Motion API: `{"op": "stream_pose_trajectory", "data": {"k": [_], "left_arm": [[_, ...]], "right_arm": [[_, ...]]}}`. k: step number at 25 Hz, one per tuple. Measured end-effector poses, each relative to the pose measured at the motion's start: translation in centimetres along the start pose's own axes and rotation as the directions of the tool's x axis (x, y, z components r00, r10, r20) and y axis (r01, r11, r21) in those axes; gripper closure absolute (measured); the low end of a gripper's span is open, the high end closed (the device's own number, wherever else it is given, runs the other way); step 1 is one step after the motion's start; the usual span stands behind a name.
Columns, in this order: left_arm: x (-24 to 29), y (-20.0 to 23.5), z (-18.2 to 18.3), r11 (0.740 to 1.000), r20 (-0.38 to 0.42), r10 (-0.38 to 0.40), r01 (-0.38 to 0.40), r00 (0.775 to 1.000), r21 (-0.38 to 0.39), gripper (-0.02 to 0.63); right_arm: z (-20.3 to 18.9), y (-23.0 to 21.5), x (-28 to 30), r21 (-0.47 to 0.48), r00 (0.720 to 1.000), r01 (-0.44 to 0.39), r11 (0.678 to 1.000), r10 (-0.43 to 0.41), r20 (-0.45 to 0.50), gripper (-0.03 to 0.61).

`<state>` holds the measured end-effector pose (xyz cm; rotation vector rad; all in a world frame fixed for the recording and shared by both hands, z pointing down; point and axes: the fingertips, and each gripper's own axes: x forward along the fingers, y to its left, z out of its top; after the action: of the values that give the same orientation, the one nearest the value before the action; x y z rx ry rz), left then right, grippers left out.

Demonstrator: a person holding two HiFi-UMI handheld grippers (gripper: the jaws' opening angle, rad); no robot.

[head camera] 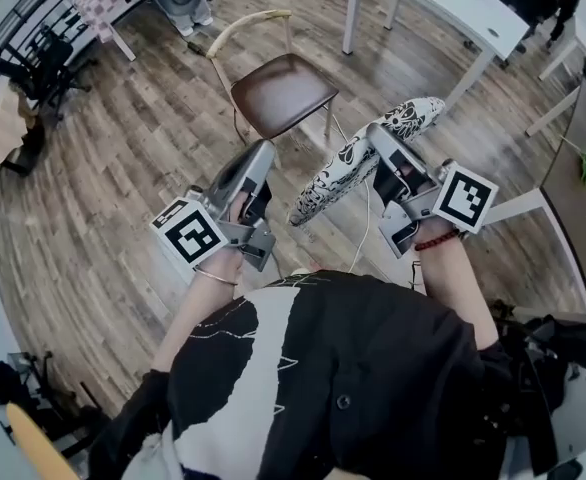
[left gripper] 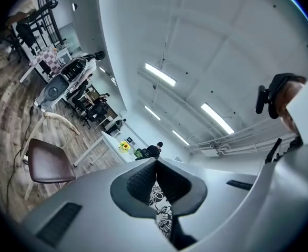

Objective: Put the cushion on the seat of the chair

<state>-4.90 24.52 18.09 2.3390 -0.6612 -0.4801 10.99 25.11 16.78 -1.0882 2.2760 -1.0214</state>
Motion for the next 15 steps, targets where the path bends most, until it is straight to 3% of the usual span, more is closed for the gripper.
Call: {"op": "stream_pose_trajectory", "data": {"k": [9,15], "left_arm": [[-1.2,5.5,3.4,1.000,-0.040,-0.015,0.015,0.999,-0.004,0.601],[-2.0,7.8,2.8,0.998,-0.051,-0.004,0.001,0.999,-0.058,0.601]], "right_arm": [[-1.4,0.0,6.7,0.003,1.000,0.014,1.000,-0.014,0.018,0.563],[-2.8,-0.9,9.0,0.014,0.998,0.057,0.998,-0.057,-0.029,0.563]]}}
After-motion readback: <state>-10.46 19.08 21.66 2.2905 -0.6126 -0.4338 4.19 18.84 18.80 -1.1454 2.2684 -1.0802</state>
